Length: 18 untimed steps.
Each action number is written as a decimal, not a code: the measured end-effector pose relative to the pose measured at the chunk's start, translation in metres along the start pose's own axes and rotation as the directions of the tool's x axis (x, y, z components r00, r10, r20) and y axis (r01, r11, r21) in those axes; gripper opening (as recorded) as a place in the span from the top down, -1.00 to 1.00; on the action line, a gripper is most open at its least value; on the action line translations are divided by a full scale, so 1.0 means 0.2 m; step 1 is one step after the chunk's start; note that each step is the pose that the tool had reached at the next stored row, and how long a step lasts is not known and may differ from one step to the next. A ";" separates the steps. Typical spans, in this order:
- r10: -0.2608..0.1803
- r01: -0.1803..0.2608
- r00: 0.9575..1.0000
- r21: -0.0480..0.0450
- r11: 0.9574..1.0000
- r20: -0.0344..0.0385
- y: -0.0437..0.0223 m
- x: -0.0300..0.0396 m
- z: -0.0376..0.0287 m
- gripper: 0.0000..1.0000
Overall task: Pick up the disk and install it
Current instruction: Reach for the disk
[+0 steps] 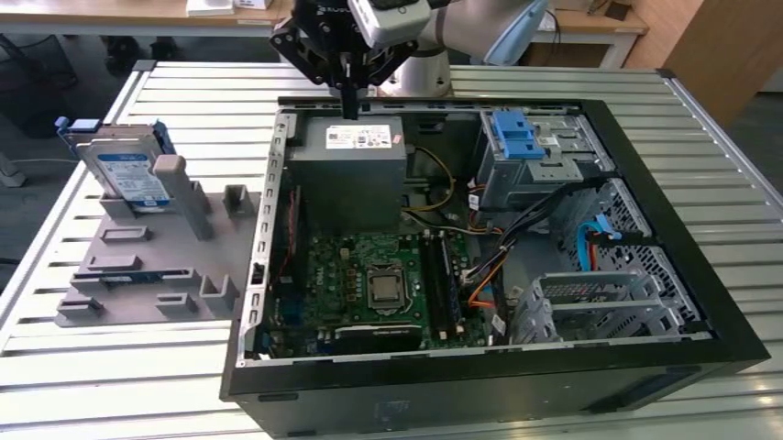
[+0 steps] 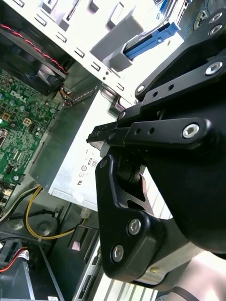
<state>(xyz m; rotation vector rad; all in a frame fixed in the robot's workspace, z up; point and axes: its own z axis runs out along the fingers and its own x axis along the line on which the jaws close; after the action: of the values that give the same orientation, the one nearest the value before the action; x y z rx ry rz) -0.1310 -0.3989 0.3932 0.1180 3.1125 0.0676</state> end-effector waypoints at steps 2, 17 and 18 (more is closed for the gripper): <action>0.000 0.000 1.000 0.000 1.000 0.000 0.000 0.002 0.000 0.79; 0.000 0.000 1.000 0.000 1.000 0.000 -0.003 0.032 0.000 0.79; 0.000 0.000 1.000 0.000 1.000 0.000 -0.003 0.034 0.000 0.79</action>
<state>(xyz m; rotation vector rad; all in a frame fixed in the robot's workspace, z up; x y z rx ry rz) -0.1378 -0.3989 0.3930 0.1180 3.1125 0.0677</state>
